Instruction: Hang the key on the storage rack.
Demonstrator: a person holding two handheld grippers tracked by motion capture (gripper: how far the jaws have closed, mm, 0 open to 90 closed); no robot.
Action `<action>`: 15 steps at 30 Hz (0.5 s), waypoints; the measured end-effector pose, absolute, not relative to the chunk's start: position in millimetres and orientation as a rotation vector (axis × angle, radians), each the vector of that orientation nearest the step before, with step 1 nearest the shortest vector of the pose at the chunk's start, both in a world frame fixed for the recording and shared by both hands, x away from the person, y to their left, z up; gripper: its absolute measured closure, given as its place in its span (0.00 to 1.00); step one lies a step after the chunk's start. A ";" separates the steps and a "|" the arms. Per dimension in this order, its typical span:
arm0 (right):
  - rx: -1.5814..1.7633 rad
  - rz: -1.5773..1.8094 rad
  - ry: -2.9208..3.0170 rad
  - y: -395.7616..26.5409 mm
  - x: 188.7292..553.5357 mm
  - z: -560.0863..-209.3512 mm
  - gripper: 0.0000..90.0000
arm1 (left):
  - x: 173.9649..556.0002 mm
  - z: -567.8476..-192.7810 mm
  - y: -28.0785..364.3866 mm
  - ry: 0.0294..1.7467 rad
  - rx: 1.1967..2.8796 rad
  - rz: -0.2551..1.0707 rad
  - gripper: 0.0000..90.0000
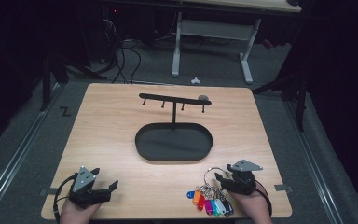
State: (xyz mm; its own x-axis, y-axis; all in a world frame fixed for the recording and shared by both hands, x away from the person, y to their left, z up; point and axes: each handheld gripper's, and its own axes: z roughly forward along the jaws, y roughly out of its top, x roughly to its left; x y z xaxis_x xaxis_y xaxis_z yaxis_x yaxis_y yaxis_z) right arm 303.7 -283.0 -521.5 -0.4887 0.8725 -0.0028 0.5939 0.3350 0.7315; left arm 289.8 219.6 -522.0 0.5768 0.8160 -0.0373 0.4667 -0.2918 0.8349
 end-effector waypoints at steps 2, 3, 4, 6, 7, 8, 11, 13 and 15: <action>1.269 0.949 2.231 -278.9 304.2 -521.7 0.41 | 289.6 -521.7 219.6 1.029 1.936 0.508 0.16; 1.268 0.943 2.238 -276.8 304.0 -521.3 0.41 | 289.5 -521.8 219.5 1.029 1.935 0.506 0.16; 1.260 0.935 2.252 -274.0 304.7 -519.9 0.41 | 289.4 -522.1 219.2 1.026 1.942 0.506 0.16; 1.259 0.935 2.254 -273.4 305.0 -519.2 0.41 | 289.1 -522.4 219.2 1.027 1.944 0.508 0.16; 1.260 0.932 2.254 -272.8 305.1 -518.0 0.41 | 288.6 -522.8 219.2 1.032 1.940 0.506 0.16; 1.265 0.930 2.257 -272.4 305.4 -516.5 0.42 | 288.4 -522.8 219.4 1.033 1.938 0.502 0.16; 1.258 0.902 2.281 -272.0 307.1 -512.9 0.42 | 288.4 -522.2 219.7 1.032 1.938 0.504 0.16; 1.245 0.881 2.300 -271.7 309.8 -509.4 0.42 | 288.4 -522.0 220.2 1.033 1.929 0.506 0.16; 1.215 0.846 2.321 -270.8 312.0 -506.5 0.42 | 288.5 -522.2 220.3 1.034 1.930 0.506 0.16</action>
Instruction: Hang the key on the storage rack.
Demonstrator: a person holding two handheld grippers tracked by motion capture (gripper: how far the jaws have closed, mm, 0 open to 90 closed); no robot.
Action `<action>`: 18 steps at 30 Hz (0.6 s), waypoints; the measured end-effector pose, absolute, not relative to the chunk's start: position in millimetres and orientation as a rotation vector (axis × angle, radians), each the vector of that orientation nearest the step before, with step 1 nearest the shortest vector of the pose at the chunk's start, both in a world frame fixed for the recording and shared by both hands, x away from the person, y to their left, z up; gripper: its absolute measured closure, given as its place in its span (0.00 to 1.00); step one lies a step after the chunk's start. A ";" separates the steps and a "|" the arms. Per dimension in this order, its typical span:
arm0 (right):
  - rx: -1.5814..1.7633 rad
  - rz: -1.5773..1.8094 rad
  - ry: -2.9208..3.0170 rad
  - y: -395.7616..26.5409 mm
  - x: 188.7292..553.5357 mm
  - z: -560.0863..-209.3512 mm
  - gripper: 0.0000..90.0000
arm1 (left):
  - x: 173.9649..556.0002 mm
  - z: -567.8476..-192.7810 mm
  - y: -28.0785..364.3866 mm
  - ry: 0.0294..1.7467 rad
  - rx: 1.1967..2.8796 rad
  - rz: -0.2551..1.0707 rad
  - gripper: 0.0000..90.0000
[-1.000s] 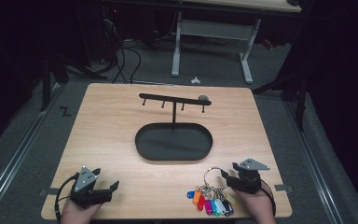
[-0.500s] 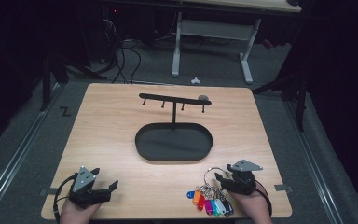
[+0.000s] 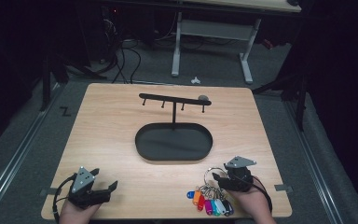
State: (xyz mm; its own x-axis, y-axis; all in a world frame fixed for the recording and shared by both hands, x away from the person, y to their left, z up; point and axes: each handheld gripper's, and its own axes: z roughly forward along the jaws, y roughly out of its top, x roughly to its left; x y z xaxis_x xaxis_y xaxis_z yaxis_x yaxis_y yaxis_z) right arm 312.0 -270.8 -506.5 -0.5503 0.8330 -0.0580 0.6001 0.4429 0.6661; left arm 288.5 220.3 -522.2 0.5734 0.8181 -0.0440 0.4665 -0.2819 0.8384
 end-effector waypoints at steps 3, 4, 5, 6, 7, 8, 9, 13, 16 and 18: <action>1.182 0.807 2.373 -269.9 315.4 -501.1 0.42 | 289.1 -522.7 219.2 1.032 1.939 0.504 0.16; 1.180 0.794 2.386 -269.5 315.9 -500.1 0.42 | 289.1 -522.7 219.2 1.032 1.939 0.504 0.16; 1.180 0.794 2.386 -269.5 315.9 -500.1 0.42 | 288.9 -522.7 218.7 1.030 1.940 0.508 0.16; 1.171 0.782 2.397 -268.7 316.6 -499.3 0.42 | 288.3 -522.8 218.2 1.032 1.939 0.507 0.16; 1.159 0.763 2.416 -267.6 317.4 -497.8 0.42 | 288.0 -522.8 218.3 1.033 1.938 0.508 0.16; 1.148 0.751 2.431 -266.7 318.4 -496.2 0.42 | 287.8 -522.7 218.5 1.033 1.939 0.508 0.16; 1.143 0.751 2.438 -266.1 319.2 -495.5 0.43 | 287.9 -522.8 218.8 1.032 1.939 0.511 0.16; 1.140 0.741 2.495 -263.6 322.8 -492.9 0.42 | 288.0 -522.8 219.4 1.035 1.940 0.510 0.16; 1.128 0.696 2.534 -261.4 326.5 -491.9 0.42 | 288.0 -522.4 220.1 1.032 1.940 0.510 0.17; 1.124 0.662 2.556 -260.3 329.0 -490.7 0.42 | 289.1 -522.6 220.7 1.033 1.937 0.505 0.16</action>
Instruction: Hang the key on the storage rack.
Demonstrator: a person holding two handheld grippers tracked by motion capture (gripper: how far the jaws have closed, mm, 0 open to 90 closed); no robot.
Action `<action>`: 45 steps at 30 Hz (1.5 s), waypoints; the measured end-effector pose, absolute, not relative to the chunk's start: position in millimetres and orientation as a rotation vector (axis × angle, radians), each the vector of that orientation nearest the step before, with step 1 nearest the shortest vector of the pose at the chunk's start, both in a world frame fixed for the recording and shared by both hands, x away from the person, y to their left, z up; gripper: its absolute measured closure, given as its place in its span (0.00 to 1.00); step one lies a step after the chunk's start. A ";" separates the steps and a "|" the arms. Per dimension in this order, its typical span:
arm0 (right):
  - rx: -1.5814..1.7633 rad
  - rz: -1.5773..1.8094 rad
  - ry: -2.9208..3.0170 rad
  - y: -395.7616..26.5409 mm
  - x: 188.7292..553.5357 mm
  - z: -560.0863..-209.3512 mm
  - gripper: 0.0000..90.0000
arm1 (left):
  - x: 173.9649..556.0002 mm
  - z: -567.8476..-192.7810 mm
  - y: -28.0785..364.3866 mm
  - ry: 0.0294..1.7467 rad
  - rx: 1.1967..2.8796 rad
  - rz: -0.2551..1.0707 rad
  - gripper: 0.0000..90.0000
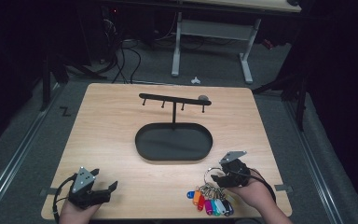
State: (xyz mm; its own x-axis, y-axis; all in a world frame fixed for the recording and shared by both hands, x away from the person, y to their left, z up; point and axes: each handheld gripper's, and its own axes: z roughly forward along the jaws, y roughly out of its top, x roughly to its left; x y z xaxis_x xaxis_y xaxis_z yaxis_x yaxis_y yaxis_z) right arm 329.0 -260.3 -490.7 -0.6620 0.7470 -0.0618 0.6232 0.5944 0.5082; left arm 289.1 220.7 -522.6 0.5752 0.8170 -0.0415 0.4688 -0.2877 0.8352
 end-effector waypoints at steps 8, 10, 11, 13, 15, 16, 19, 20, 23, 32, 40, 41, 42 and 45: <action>1.108 0.500 2.640 -259.1 342.8 -491.3 0.46 | 289.3 -522.5 220.6 1.032 1.936 0.504 0.17; 1.100 0.463 2.665 -258.5 348.2 -489.9 0.48 | 289.3 -522.4 220.6 1.031 1.937 0.504 0.17; 1.100 0.438 2.687 -257.5 352.3 -488.2 0.49 | 289.2 -522.4 220.5 1.030 1.937 0.505 0.17; 1.084 0.405 2.705 -255.5 356.3 -486.0 0.49 | 289.2 -522.3 220.4 1.029 1.937 0.504 0.17; 1.021 0.351 2.750 -250.8 362.6 -483.5 0.49 | 289.3 -522.3 220.8 1.031 1.937 0.502 0.17; 1.021 0.351 2.750 -250.8 362.6 -483.5 0.49 | 289.3 -522.3 220.8 1.031 1.937 0.502 0.17; 0.959 0.287 2.805 -243.8 367.4 -483.7 0.47 | 289.4 -522.3 220.7 1.030 1.935 0.501 0.17; 0.940 0.257 2.821 -240.4 369.5 -484.3 0.44 | 289.3 -522.4 220.5 1.032 1.934 0.499 0.17; 0.903 0.207 2.870 -232.3 375.5 -485.9 0.39 | 289.1 -522.2 220.7 1.032 1.933 0.498 0.17; 0.862 0.115 2.938 -224.6 390.7 -486.3 0.60 | 289.5 -522.5 220.4 1.031 1.936 0.493 0.17; 0.798 0.018 2.997 -215.9 399.3 -488.0 0.79 | 289.6 -522.5 221.2 1.032 1.933 0.495 0.17; 0.808 0.009 3.005 -215.2 399.5 -487.8 0.81 | 289.6 -522.5 221.2 1.032 1.933 0.495 0.17; 0.808 0.009 3.005 -215.2 399.5 -487.8 0.81 | 289.6 -522.6 221.2 1.032 1.933 0.494 0.17; 0.860 -0.004 3.021 -214.0 399.1 -488.4 0.94 | 289.1 -522.0 220.8 1.028 1.935 0.492 0.17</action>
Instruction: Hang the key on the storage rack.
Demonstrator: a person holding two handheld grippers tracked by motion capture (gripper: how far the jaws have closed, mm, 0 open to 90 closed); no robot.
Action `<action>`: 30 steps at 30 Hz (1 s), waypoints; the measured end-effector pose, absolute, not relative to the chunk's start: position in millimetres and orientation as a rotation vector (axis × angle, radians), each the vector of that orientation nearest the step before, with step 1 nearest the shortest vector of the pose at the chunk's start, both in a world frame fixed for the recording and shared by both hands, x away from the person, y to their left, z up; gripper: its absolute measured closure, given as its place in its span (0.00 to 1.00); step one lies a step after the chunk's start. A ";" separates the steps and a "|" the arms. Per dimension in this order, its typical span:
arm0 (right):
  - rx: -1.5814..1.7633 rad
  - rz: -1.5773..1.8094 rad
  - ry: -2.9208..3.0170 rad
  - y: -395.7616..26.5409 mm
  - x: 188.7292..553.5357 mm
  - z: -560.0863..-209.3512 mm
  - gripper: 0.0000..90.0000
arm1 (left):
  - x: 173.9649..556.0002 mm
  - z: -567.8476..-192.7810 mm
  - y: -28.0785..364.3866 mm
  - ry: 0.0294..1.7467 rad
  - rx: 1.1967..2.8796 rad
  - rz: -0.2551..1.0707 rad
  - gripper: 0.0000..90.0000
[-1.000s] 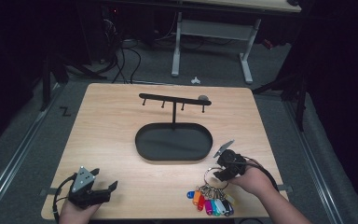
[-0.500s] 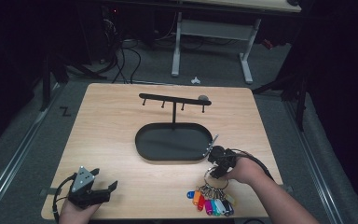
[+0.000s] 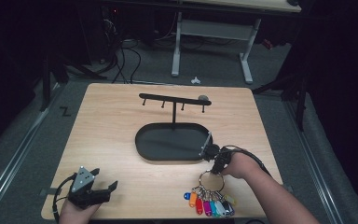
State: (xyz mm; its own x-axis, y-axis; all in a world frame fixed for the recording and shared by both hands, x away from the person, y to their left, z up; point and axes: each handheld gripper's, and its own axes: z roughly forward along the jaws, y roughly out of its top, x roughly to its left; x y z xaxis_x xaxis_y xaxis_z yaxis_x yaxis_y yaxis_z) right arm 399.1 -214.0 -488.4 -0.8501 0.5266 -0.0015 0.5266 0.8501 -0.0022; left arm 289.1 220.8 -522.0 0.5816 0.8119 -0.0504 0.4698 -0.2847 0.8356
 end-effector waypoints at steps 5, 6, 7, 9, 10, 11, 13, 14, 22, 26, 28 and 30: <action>0.886 -0.019 3.013 -213.4 398.2 -488.4 0.96 | 289.0 -522.6 219.9 1.028 1.936 0.486 0.17; 0.871 -0.030 3.007 -213.1 397.3 -488.3 0.96 | 288.7 -522.5 219.5 1.026 1.938 0.487 0.17; 0.871 -0.030 3.007 -213.1 397.3 -488.3 0.96 | 288.7 -522.5 219.5 1.026 1.938 0.487 0.17; 0.858 -0.029 3.008 -212.1 396.7 -488.6 0.95 | 289.3 -523.1 219.3 1.029 1.937 0.490 0.17; 0.859 -0.029 3.010 -212.3 397.4 -488.7 0.94 | 289.5 -523.0 219.6 1.030 1.939 0.489 0.17; 0.859 -0.029 3.010 -212.3 397.4 -488.7 0.94 | 289.5 -523.0 219.6 1.030 1.939 0.489 0.17; 0.874 -0.042 3.020 -212.9 400.2 -488.3 0.93 | 289.5 -523.0 219.4 1.031 1.937 0.490 0.17; 0.875 -0.037 3.039 -213.4 402.3 -488.6 0.90 | 289.4 -523.1 219.0 1.030 1.939 0.490 0.17; 0.800 -0.074 3.037 -208.6 399.9 -488.5 0.88 | 288.9 -523.3 218.0 1.024 1.943 0.488 0.17; 0.790 -0.070 3.041 -208.9 400.6 -488.6 0.88 | 288.8 -523.1 218.3 1.026 1.936 0.490 0.17; 0.790 -0.065 3.043 -209.3 401.0 -488.8 0.89 | 288.7 -522.9 218.0 1.024 1.940 0.491 0.17; 0.791 -0.060 3.047 -209.3 400.2 -488.6 0.93 | 289.4 -523.0 217.0 1.025 1.936 0.486 0.17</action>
